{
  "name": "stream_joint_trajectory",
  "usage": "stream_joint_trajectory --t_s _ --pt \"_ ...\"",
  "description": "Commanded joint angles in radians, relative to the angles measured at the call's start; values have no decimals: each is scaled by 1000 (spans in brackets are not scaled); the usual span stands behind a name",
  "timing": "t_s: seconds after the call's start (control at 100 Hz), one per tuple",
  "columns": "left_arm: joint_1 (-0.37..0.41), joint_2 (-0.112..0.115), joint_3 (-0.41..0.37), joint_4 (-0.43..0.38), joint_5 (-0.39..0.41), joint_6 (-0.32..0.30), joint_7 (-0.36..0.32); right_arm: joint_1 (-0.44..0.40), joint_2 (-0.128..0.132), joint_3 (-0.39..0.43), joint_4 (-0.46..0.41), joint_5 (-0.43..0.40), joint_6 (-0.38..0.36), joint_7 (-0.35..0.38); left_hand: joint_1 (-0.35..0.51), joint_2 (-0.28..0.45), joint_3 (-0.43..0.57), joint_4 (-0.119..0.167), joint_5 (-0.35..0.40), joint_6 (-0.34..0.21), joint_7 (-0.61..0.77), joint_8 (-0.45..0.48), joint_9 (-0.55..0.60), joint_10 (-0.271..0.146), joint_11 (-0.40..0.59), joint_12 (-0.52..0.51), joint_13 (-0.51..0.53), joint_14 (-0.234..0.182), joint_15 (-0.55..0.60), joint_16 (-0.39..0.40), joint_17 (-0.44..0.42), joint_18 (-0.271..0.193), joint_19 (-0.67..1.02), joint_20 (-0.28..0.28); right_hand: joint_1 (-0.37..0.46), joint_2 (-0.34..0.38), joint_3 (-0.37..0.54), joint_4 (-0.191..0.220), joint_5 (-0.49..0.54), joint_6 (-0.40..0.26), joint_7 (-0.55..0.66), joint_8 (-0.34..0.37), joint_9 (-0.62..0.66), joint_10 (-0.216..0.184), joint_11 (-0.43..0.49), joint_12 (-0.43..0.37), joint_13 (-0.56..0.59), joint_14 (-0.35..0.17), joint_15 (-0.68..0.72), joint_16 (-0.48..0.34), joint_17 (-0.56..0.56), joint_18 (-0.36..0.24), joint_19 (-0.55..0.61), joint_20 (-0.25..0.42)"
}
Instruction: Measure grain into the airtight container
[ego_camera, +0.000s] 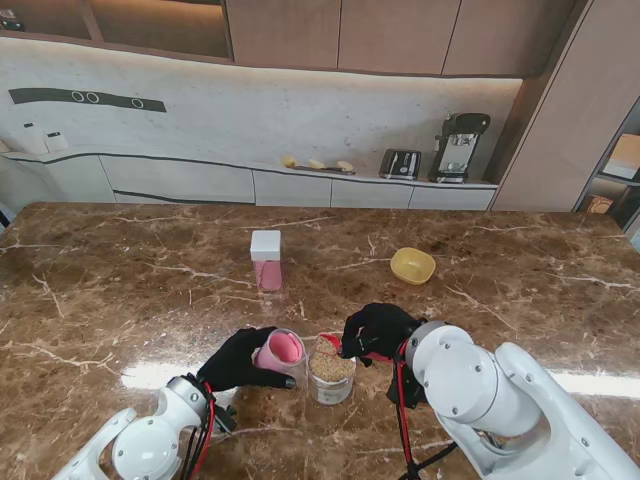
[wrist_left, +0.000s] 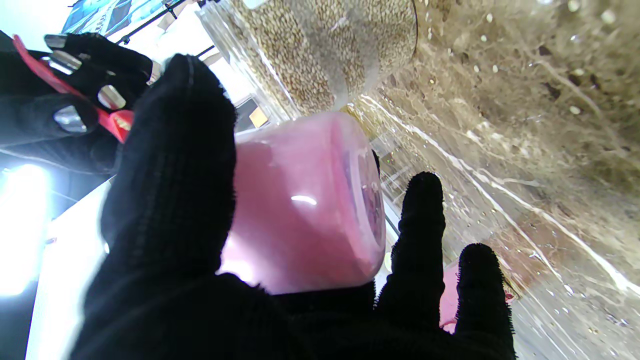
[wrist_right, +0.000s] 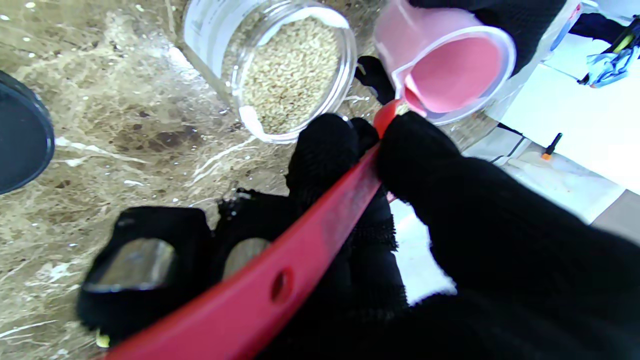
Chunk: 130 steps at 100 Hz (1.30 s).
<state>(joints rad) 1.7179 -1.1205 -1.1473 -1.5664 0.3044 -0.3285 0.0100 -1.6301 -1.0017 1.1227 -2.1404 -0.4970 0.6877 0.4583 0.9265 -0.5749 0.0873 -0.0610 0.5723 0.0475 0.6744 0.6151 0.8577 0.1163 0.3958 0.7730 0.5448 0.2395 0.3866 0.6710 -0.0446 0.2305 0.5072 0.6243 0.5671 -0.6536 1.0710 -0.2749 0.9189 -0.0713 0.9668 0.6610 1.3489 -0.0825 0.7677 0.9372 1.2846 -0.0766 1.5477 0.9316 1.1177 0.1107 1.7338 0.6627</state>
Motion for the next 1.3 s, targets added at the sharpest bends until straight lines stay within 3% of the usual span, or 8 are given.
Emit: stream_joint_trajectory --t_s 0.0,0.54,0.87,1.06,1.29 --pt "3 0 5 1 5 2 -2 2 -6 -10 -16 9 -3 15 98 202 174 -7 186 -202 170 6 -15 -33 30 -9 -26 -14 -16 -4 -12 -2 -30 3 48 -6 76 77 32 -47 26 27 84 51 38 2 38 -107 57 36 48 -11 99 -21" --pt "6 3 14 -11 9 -31 -5 102 -5 -134 18 11 13 9 97 202 173 -7 186 -209 171 4 -18 -38 26 -11 -28 -18 -23 -7 -12 -3 -38 7 49 -6 75 77 32 -50 25 27 83 50 37 0 38 -107 58 36 48 -10 99 -22" --pt "11 5 11 -12 11 -54 -8 144 -5 -195 38 -36 1 8 97 201 172 -8 187 -209 170 3 -21 -37 24 -14 -32 -19 -28 -9 -11 -5 -48 8 46 -6 76 75 32 -51 24 26 84 51 37 0 38 -105 57 35 47 -10 99 -22" --pt "11 4 10 -8 9 -64 -5 132 -11 -214 39 -161 -103 7 99 201 172 -8 188 -207 170 2 -22 -36 24 -14 -31 -18 -28 -9 -10 -5 -51 9 42 -11 81 73 35 -56 25 26 85 48 40 1 37 -99 58 35 47 -2 98 -23" --pt "11 3 8 -4 7 -77 2 69 -24 -213 29 -389 -304 -32 99 200 171 -7 189 -208 171 3 -19 -37 26 -14 -29 -17 -26 -8 -8 -4 -54 11 33 -23 98 66 42 -69 27 27 86 43 47 3 37 -99 61 36 47 4 100 -22"
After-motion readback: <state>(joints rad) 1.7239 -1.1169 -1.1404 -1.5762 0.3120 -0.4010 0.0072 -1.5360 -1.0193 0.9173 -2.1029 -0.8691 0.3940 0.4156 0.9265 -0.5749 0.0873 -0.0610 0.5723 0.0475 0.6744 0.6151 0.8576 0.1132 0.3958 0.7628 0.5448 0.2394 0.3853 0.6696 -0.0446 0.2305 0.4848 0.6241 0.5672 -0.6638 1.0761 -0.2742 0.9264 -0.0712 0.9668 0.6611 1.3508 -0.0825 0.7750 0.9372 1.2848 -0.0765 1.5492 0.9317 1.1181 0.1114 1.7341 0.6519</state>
